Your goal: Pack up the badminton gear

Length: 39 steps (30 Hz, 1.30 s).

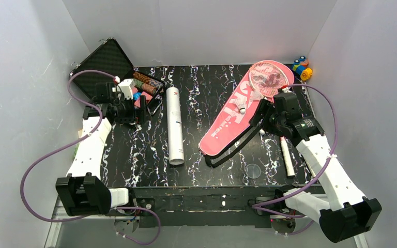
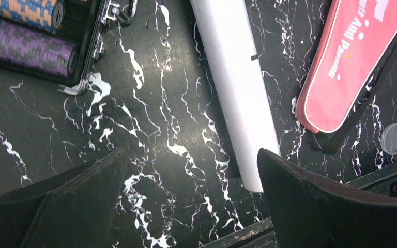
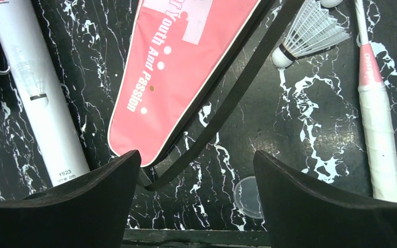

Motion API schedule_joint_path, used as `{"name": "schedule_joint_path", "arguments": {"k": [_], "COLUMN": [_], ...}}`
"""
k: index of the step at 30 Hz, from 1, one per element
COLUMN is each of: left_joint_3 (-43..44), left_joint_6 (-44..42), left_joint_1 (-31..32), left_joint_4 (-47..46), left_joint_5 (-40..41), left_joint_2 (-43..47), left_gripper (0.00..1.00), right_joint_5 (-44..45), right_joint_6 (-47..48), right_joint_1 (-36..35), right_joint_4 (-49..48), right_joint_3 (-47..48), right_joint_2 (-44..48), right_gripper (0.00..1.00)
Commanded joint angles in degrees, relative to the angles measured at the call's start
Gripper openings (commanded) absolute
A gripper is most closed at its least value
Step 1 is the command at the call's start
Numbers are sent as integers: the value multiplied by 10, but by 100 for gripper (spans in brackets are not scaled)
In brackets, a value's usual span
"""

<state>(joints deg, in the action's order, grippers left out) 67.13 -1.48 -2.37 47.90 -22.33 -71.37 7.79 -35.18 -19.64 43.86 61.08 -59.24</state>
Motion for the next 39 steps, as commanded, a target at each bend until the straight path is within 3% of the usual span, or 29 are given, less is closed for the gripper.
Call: {"name": "schedule_joint_path", "arguments": {"k": [1, 8, 28, 39], "left_joint_3": [27, 33, 262, 260], "left_joint_6": [-14, 9, 103, 71], "left_joint_1": [5, 76, 178, 192], "left_joint_4": [-14, -48, -64, -82], "left_joint_5": [-19, 82, 135, 135], "left_joint_2": [-26, -76, -427, -471], "left_gripper": [98, 98, 98, 98], "right_joint_5": [18, 29, 38, 41], "right_joint_6": [9, 6, 6, 6], "right_joint_1": [-3, -3, -4, -3], "right_joint_4": [6, 9, 8, -11], "right_joint_3": [9, 9, 4, 19], "right_joint_2": [1, 4, 27, -5], "right_gripper": [89, 90, 92, 92]}}
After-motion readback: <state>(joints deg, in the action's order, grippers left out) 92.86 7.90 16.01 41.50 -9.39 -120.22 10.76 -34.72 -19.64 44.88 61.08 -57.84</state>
